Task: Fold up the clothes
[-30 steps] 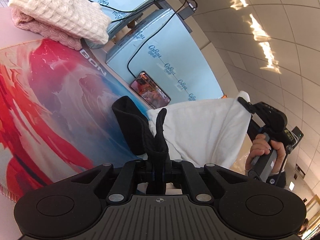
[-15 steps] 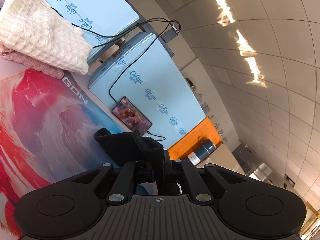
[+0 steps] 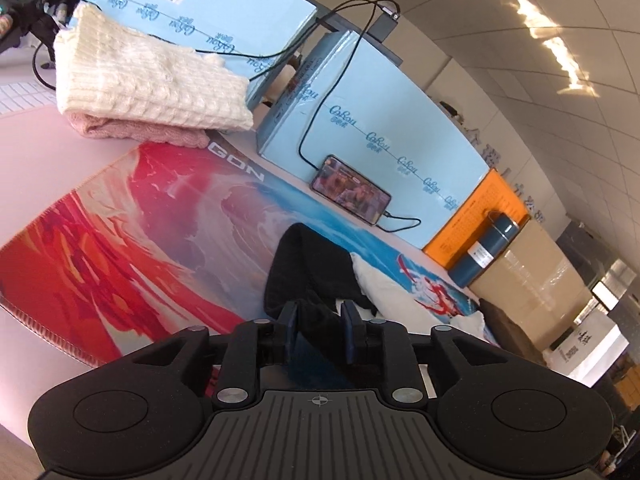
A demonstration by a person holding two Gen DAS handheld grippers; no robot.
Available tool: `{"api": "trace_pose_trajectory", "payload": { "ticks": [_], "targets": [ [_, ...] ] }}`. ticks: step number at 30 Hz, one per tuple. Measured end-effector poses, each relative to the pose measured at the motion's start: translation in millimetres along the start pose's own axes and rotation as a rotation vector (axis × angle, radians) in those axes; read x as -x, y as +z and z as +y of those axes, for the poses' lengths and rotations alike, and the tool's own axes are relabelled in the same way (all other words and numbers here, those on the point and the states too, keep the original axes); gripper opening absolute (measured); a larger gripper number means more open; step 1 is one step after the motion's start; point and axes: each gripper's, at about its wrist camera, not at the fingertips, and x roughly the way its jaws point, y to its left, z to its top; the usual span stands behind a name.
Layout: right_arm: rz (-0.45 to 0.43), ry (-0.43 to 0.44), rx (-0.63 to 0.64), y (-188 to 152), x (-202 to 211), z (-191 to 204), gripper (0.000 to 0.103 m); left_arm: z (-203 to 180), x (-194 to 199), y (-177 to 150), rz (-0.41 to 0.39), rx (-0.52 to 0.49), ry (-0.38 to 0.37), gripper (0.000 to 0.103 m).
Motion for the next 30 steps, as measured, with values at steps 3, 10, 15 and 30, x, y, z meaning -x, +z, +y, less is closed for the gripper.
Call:
{"api": "trace_pose_trajectory", "payload": {
  "ticks": [3,10,15,30],
  "targets": [
    [-0.045,-0.095,-0.007,2,9,-8,0.054,-20,1,8,-0.048,-0.167,0.003,0.046],
    [-0.098,0.013,-0.070,28,-3,-3,0.073,-94,-34,-9,0.049,-0.664,-0.252,0.059],
    [0.026,0.150,-0.026,38,-41,30,0.081,-119,-54,-31,0.196,-0.893,-0.372,0.060],
    [0.401,0.221,-0.052,45,-144,98,0.083,-134,-86,-47,0.260,-1.227,-0.289,0.073]
  ]
}}
